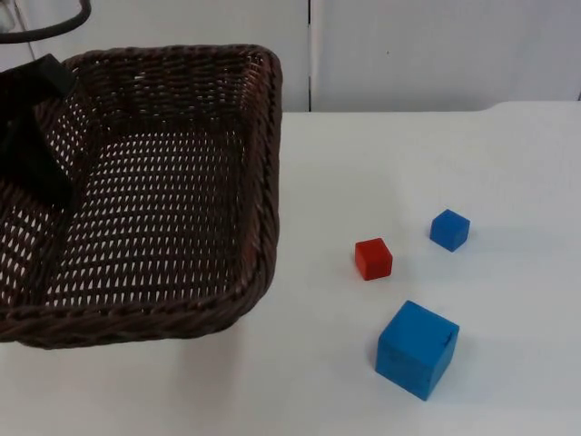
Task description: Pick up the basket with the left hand and place the largest block into the basket with the right hand.
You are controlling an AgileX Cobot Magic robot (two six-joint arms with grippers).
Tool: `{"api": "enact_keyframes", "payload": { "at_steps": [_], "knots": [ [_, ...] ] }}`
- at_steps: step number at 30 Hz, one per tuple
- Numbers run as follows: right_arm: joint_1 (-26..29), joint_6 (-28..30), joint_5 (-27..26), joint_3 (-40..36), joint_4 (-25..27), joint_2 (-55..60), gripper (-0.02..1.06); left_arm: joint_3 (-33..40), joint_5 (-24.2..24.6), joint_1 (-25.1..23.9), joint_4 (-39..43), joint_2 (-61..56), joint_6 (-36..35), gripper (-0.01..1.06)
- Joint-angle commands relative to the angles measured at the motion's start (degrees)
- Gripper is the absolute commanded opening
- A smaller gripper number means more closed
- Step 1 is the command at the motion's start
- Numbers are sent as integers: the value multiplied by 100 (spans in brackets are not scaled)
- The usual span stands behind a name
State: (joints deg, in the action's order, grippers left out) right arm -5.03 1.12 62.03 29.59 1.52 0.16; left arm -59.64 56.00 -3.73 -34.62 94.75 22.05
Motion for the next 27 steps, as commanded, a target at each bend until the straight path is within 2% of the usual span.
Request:
{"api": "enact_keyframes", "payload": {
  "at_steps": [1,10,16,24,27],
  "knots": [
    [-13,40,-32,-9,21,-16,105,7,3,-24,-132,-111,25,0],
    [-13,17,-52,1,21,-16,105,7,3,-24,-132,-111,61,0],
    [-13,-11,-243,113,21,681,105,7,-12,-24,-156,-111,64,0],
    [-13,-25,-1566,386,32,2169,105,7,-19,-24,-201,-111,133,0],
    [-13,-25,-1799,502,32,2617,105,7,-19,-24,-201,-111,145,0]
  ]
}}
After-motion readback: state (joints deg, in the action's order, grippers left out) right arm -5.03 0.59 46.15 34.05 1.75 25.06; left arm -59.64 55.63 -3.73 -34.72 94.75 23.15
